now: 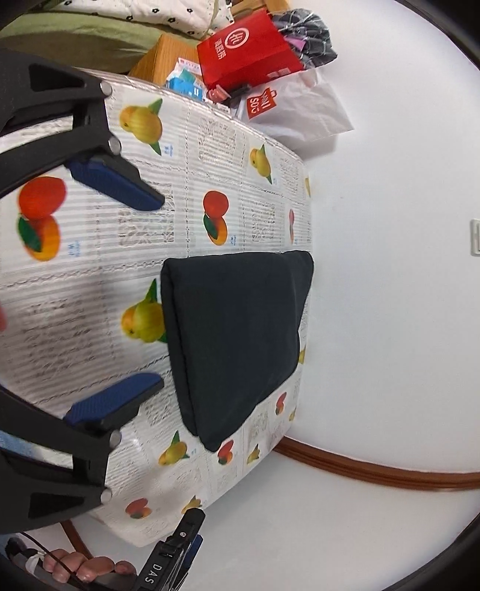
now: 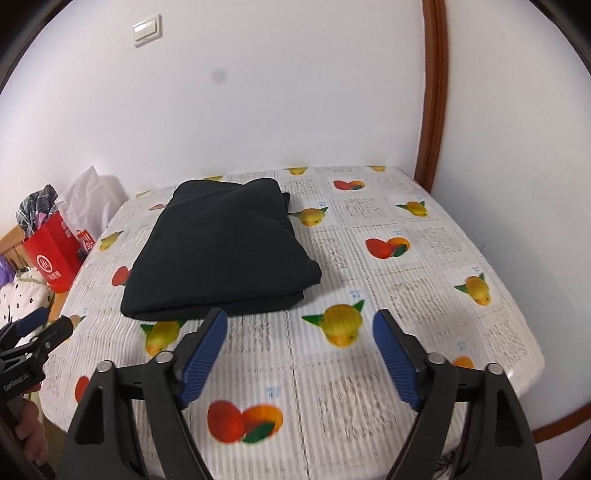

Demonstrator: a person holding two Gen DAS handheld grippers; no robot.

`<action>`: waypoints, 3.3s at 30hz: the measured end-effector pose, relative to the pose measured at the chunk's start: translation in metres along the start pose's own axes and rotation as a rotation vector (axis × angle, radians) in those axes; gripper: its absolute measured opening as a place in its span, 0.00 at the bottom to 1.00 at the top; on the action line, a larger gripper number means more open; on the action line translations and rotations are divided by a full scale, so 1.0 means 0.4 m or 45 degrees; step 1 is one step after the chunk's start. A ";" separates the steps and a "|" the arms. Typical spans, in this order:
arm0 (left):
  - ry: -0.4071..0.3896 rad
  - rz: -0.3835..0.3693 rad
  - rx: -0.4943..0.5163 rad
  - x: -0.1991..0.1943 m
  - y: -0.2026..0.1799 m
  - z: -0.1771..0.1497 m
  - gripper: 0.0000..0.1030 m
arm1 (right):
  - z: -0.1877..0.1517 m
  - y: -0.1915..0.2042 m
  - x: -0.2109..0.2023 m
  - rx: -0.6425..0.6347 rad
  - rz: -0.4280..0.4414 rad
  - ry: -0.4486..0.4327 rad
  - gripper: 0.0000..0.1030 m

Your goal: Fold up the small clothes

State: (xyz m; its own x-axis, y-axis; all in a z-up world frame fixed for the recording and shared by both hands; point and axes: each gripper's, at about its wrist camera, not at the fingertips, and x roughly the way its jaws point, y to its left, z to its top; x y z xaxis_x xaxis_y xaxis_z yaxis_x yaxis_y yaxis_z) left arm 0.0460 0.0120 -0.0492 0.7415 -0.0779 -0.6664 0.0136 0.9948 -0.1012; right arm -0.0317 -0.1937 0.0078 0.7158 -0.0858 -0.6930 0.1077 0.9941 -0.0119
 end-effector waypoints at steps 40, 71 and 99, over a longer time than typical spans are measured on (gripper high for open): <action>-0.114 0.027 0.001 -0.218 -0.035 -0.074 0.97 | -0.101 0.009 -0.247 -0.052 -0.080 -0.123 1.00; -0.114 0.039 0.000 -0.227 -0.034 -0.071 0.97 | -0.107 -0.001 -0.237 -0.045 -0.075 -0.100 1.00; -0.117 0.031 0.025 -0.216 -0.037 -0.060 0.97 | -0.118 0.010 -0.235 -0.091 -0.087 -0.106 1.00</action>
